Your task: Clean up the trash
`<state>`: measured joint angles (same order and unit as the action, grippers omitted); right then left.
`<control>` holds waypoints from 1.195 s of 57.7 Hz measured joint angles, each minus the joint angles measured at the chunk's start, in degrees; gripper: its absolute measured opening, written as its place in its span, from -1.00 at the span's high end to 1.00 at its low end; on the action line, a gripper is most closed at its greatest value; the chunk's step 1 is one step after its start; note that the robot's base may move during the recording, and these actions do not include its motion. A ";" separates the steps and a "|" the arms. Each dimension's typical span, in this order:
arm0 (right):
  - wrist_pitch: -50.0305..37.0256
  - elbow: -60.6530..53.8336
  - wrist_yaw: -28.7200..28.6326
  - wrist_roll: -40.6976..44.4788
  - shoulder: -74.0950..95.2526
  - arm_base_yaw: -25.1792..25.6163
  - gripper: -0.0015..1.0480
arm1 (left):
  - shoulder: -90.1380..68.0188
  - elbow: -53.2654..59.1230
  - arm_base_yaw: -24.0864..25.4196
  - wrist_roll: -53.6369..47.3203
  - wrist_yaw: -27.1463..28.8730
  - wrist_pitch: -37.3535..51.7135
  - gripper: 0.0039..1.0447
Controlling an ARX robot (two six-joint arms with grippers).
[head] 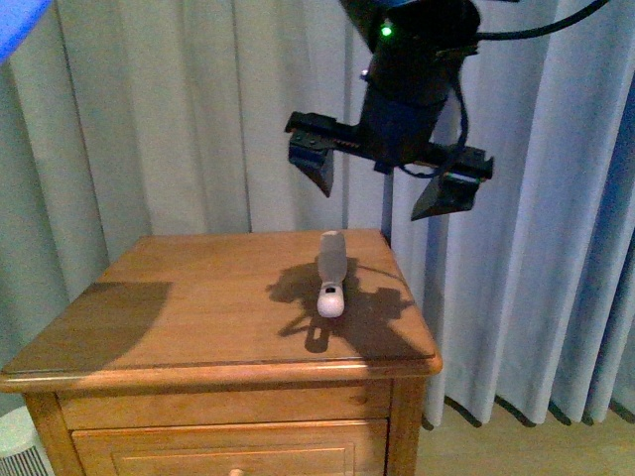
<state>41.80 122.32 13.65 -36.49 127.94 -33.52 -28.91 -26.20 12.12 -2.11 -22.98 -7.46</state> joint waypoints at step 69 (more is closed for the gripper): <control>-2.62 -1.99 1.25 -2.97 9.11 -0.48 -0.32 | 0.00 0.00 0.00 0.00 0.00 0.00 0.48</control>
<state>39.18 120.33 14.90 -39.46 137.05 -34.00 -28.91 -26.20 12.12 -2.11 -22.98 -7.46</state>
